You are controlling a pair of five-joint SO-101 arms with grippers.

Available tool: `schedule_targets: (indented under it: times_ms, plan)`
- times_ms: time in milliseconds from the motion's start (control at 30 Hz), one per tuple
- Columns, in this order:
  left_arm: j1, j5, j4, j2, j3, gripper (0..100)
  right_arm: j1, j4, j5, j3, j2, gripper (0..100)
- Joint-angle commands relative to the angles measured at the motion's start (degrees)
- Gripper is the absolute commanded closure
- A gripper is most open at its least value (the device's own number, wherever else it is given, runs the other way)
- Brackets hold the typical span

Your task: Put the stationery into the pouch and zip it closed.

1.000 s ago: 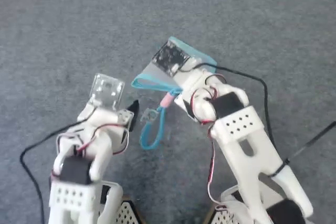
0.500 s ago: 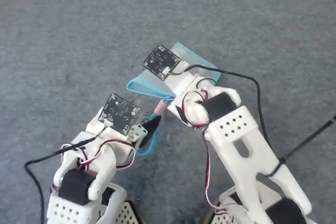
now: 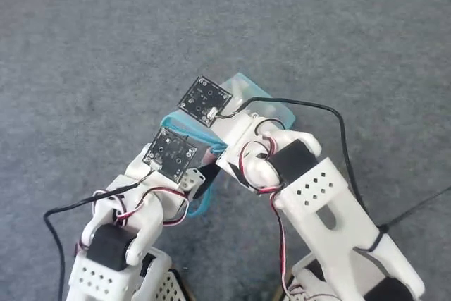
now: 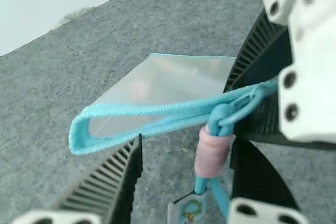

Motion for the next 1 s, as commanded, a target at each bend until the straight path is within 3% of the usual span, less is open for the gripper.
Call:
schedule_targets:
  times_ms: [0, 233, 500, 700, 967]
  plan:
    - [0.26, -0.35, -2.81, 0.26, -0.48, 77, -2.51, 0.22, -0.97, -1.23, -3.3, 99.1]
    - [0.26, -0.62, -2.81, 0.0, -0.4, 99, -0.75, -1.89, -0.18, 1.49, -3.03, 99.1]
    - [0.18, -0.7, -2.55, 0.0, -0.4, 99, 4.79, -7.96, 3.43, 9.76, -2.68, 99.1]
    - [-6.07, -0.7, -2.81, 0.0, -0.48, 99, 8.48, -9.98, 5.01, 13.89, -2.68, 99.1]
    - [-6.86, -1.67, -2.73, 0.0, -0.4, 99, 12.88, -11.56, 5.63, 16.0, -2.68, 99.2]
